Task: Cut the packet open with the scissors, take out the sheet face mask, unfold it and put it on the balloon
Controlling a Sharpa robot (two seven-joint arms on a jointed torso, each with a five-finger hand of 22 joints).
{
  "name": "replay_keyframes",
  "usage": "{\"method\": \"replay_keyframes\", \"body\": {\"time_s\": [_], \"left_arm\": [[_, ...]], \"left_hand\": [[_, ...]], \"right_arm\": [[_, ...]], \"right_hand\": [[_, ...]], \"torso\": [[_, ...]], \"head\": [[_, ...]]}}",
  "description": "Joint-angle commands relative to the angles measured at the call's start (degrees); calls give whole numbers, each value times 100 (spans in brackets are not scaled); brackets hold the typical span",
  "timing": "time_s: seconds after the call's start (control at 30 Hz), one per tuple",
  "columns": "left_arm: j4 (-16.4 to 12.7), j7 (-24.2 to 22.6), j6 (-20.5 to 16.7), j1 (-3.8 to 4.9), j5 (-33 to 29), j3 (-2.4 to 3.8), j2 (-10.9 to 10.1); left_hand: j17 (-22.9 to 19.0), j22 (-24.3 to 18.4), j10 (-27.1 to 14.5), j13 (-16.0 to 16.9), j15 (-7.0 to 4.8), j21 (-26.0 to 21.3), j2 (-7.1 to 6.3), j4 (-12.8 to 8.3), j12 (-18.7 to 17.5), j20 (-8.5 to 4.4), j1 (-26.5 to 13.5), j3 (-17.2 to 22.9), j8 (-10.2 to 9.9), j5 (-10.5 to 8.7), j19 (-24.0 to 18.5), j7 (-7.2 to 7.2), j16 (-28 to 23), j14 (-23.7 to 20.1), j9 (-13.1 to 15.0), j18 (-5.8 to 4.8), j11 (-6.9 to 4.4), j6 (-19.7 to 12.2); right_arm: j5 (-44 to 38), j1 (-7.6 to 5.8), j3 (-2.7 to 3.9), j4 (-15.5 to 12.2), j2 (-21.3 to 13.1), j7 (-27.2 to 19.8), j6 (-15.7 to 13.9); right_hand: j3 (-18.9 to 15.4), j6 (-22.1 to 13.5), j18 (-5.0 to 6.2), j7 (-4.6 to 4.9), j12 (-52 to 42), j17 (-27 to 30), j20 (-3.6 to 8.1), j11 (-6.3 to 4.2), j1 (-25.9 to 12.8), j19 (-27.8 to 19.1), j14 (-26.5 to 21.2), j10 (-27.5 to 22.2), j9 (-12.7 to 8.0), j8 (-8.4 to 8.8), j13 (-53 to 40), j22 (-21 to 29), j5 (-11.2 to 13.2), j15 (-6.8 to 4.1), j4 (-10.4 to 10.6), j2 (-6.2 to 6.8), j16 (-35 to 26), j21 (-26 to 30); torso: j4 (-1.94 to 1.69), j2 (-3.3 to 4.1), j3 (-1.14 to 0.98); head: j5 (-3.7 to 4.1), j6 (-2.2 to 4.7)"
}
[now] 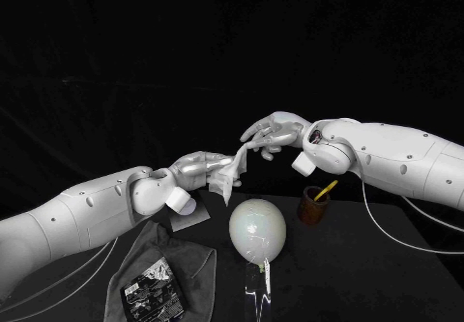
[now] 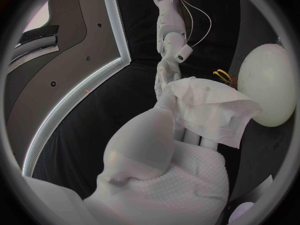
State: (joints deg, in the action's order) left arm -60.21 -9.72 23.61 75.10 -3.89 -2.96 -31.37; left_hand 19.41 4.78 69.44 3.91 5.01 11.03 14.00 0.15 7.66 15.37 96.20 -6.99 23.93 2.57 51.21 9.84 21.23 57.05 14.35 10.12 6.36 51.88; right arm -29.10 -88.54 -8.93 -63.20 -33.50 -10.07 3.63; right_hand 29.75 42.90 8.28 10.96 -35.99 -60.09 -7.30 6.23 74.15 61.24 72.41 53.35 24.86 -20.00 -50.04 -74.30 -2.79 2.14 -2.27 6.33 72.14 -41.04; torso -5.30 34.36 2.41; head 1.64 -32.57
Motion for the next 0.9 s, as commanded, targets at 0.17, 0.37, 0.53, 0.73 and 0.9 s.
{"method": "replay_keyframes", "body": {"time_s": [0.17,0.37,0.53,0.73,0.9], "left_arm": [[-141,-143,-82,11,2,7,-54],[-251,-204,-360,11,-77,6,-110],[-336,-265,-511,11,-136,6,-183],[-467,-326,-623,11,-165,4,-293],[-535,-363,-702,10,-171,3,-340]], "left_hand": [[1,22,87,-9,-26,61,168,10,-62,-22,-81,51,17,20,80,-22,-8,98,47,39,-14,60],[5,42,72,-17,-34,106,161,9,-118,-52,-112,97,-3,20,135,-25,3,136,45,42,-10,39],[19,82,48,-20,-67,195,174,6,-199,-123,-144,200,-42,21,250,-15,35,294,39,45,-5,1],[30,100,42,-20,-92,234,161,-9,-259,-160,-163,288,-73,21,283,-5,54,433,32,38,0,-9],[21,107,77,-16,-89,248,135,-13,-271,-168,-186,325,-73,21,288,-20,19,419,36,33,-9,17]], "right_arm": [[-110,150,-39,142,0,558,-431],[-138,292,-65,113,-86,793,-582],[252,463,-82,-40,-252,680,-827],[1060,749,-101,-461,-485,113,-852],[1362,951,-106,-831,-592,-214,-776]], "right_hand": [[16,-240,191,131,1169,1601,-218,175,28,-534,-1163,-243,-180,252,1388,542,-6,166,168,167,-1299,1165],[73,-152,209,171,1375,1723,-233,190,111,-427,-1101,-119,-225,266,1828,646,-4,164,201,64,-1330,1262],[-22,28,214,146,1404,1795,-236,174,-48,-318,-998,83,-253,238,2105,728,-1,151,397,43,-1290,1330],[-377,221,204,82,1408,1849,-242,152,-320,-382,-1150,170,-254,172,2266,826,0,156,629,305,-1333,1476],[-632,354,195,-14,1398,1882,-243,91,-333,-571,-1463,192,-259,126,2365,908,1,151,710,472,-1386,1652]], "torso": [[2,6,-3],[0,-1,0],[2,0,0],[0,4,-4],[-3,4,-6]], "head": [[10,-4],[25,-19],[38,-41],[60,-62],[81,-68]]}}
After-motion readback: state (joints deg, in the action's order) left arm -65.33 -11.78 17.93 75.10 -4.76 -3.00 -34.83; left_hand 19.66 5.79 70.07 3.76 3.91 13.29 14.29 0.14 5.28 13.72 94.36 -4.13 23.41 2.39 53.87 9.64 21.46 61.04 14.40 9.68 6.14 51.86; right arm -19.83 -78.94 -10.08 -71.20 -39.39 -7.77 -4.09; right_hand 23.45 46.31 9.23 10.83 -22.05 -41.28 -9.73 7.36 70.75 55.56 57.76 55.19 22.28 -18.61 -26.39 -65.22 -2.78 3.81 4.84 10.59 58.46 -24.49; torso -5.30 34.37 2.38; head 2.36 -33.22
